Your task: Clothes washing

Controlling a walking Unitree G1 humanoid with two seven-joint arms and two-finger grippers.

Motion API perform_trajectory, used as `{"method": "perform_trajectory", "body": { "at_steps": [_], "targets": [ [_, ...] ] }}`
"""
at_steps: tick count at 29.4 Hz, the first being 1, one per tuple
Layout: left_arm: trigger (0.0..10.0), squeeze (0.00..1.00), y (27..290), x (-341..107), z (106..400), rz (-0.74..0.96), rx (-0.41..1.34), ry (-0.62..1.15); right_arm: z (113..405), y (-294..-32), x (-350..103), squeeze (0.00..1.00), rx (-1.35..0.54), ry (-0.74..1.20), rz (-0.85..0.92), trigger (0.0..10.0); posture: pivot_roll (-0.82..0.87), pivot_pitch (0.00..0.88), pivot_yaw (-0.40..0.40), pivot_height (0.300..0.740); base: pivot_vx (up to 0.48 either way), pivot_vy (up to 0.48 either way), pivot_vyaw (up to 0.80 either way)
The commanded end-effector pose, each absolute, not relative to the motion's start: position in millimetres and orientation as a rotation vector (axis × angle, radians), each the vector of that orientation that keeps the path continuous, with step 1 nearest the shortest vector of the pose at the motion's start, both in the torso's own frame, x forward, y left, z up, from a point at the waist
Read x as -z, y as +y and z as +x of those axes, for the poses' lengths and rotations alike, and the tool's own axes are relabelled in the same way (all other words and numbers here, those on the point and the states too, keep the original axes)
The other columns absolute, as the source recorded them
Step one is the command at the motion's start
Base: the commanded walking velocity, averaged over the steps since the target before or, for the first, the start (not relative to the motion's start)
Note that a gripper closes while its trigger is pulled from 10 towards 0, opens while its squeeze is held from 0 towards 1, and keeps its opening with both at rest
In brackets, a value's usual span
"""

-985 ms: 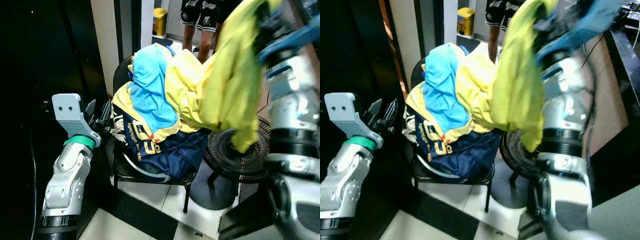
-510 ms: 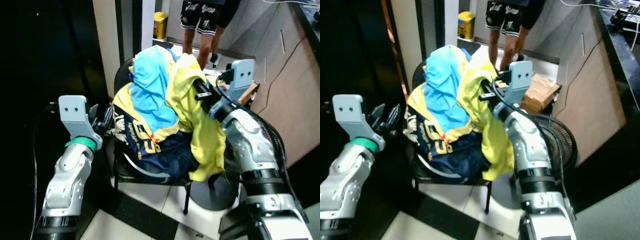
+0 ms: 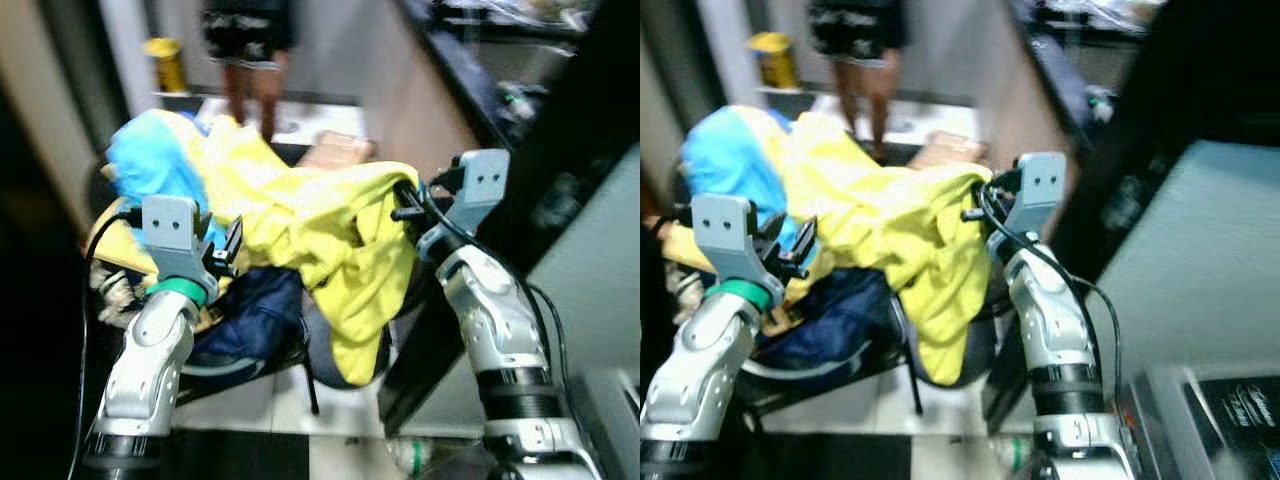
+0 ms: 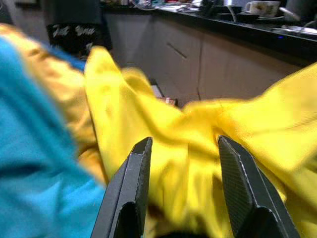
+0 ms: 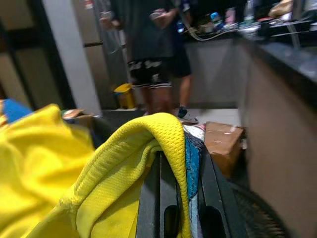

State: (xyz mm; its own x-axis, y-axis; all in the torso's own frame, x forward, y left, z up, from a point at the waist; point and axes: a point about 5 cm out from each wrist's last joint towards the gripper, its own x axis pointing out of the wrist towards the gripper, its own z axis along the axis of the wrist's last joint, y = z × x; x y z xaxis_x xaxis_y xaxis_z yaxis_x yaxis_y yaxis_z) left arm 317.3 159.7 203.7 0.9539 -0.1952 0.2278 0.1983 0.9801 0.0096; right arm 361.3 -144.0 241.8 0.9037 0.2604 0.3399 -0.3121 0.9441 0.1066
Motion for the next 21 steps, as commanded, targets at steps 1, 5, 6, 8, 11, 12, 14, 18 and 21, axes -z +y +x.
{"method": "perform_trajectory", "body": {
  "at_steps": [1, 5, 6, 8, 11, 12, 14, 18, 21],
  "targets": [
    [10.0, 0.0, 157.9, -201.4, 316.7, 0.001, 0.207, -0.225, 360.4, -148.7, -243.0, 0.0, -0.284, -0.346, 0.17, 10.0, 0.12, 0.015, 0.036, 0.74, 0.0, 0.0, -0.8],
    [10.0, 0.0, 154.9, -200.1, 316.3, 0.01, 0.22, -0.225, 360.4, -158.3, -245.6, 0.0, -0.271, -0.361, 0.218, 10.0, 0.12, 0.024, 0.039, 0.74, 0.0, 0.0, -0.8],
    [10.0, 0.0, 154.2, -199.9, 316.3, 0.01, 0.223, -0.225, 360.5, -161.2, -246.2, 0.0, -0.266, -0.366, 0.237, 10.0, 0.12, 0.024, 0.039, 0.74, 0.0, 0.0, -0.8],
    [10.0, 0.0, 153.2, -199.5, 316.1, 0.011, 0.229, -0.225, 360.4, -165.0, -246.7, 0.0, -0.263, -0.373, 0.261, 10.0, 0.12, 0.026, 0.039, 0.74, 0.0, 0.0, -0.8],
    [10.0, 0.0, 152.4, -198.8, 315.4, 0.013, 0.239, -0.225, 357.7, -165.6, -248.1, 0.0, -0.332, -0.393, 0.345, 10.0, 0.12, 0.029, 0.039, 0.74, 0.0, 0.0, -0.8],
    [10.0, 0.0, 151.9, -198.6, 315.1, 0.014, 0.243, -0.225, 355.3, -164.3, -249.3, 0.0, -0.391, -0.405, 0.405, 10.0, 0.12, 0.029, 0.038, 0.74, 0.0, 0.0, -0.8],
    [10.0, 0.0, 151.7, -198.7, 314.6, 0.015, 0.245, -0.226, 345.2, -157.9, -253.5, 0.0, -0.57, -0.434, 0.528, 10.0, 0.12, 0.029, 0.038, 0.74, 0.0, 0.0, -0.8],
    [10.0, 0.0, 152.7, -198.7, 314.4, 0.016, 0.246, -0.225, 335.3, -154.0, -257.5, 0.0, -0.698, -0.461, 0.602, 10.0, 0.13, 0.032, 0.036, 0.74, 0.0, 0.0, -0.8],
    [10.0, 0.0, 153.2, -198.4, 314.3, 0.02, 0.244, -0.225, 329.4, -151.3, -260.9, 0.0, -0.779, -0.476, 0.629, 10.0, 0.13, 0.032, 0.036, 0.74, 0.0, 0.0, -0.8]
  ]
}}
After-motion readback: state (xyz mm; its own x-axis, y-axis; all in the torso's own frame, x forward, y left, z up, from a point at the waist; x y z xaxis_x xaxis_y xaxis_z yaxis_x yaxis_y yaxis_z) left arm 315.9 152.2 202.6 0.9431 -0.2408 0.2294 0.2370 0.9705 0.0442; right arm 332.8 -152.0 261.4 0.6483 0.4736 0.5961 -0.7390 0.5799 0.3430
